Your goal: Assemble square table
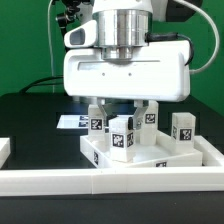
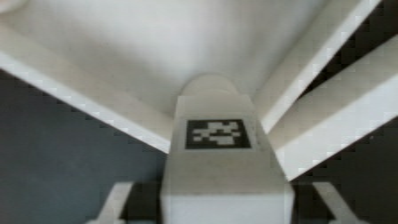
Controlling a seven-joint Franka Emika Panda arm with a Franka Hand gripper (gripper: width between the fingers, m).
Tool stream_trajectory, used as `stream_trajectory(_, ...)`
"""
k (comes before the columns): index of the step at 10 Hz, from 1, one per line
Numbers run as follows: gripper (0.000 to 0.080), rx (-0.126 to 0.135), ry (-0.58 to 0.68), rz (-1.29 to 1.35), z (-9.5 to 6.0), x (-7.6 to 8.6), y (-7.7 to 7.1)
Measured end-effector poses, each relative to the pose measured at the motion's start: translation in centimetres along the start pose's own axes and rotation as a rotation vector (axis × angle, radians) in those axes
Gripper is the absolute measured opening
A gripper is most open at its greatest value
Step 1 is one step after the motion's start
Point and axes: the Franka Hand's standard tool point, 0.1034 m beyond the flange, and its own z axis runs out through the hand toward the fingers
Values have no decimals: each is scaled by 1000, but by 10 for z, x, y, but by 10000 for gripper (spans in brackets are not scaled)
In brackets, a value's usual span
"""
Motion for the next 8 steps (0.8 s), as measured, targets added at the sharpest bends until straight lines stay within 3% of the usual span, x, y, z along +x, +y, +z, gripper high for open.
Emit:
stream_trajectory(2,291,-7,-18,239,0,-1,1)
stream_trajectory(8,291,-2,-34,631,1,4,2)
